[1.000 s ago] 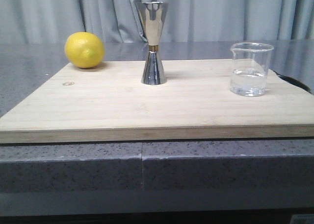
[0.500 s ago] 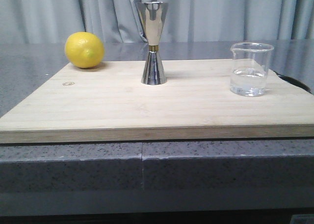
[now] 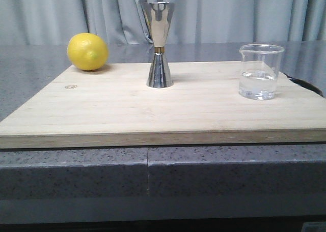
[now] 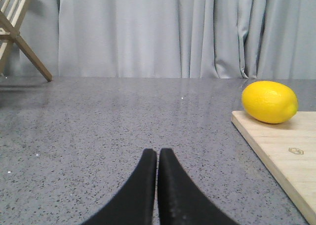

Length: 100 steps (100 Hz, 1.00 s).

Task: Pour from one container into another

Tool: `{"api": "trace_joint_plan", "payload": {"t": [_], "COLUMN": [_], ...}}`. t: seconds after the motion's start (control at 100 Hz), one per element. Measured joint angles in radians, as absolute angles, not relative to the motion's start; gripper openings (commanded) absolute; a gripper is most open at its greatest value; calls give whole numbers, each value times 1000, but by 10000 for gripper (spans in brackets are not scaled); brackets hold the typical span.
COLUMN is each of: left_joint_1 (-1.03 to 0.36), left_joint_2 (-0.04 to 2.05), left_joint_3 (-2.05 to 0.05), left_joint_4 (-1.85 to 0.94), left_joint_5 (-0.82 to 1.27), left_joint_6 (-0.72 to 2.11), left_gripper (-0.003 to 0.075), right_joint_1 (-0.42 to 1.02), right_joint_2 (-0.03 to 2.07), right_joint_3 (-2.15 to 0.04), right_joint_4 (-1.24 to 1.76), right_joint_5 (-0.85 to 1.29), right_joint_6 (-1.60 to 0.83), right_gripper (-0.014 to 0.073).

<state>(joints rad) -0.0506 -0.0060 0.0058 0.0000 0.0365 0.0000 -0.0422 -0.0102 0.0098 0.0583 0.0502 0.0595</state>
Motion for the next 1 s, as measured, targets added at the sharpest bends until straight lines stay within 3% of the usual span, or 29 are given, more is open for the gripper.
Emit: {"api": "trace_joint_plan", "payload": {"t": [0.27, 0.48, 0.8, 1.0], "left_joint_1": [-51, -51, -51, -51], "left_joint_2": [-6, 11, 286, 388], "left_joint_3": [2, -125, -469, -529], "left_joint_4": [-92, -124, -121, -129], "left_joint_5": [33, 87, 342, 351], "left_joint_6": [0, 0, 115, 134], "left_gripper": [-21, -21, -21, -21], "right_joint_1": [-42, -42, -42, -42], "right_joint_2": [-10, 24, 274, 338], "right_joint_3": [-9, -181, -430, -448], "right_joint_4": [72, 66, 53, 54], "right_joint_5": [113, 244, 385, 339], "right_joint_6": [60, 58, -65, -78], "right_gripper": [-62, -62, -62, -62]}}
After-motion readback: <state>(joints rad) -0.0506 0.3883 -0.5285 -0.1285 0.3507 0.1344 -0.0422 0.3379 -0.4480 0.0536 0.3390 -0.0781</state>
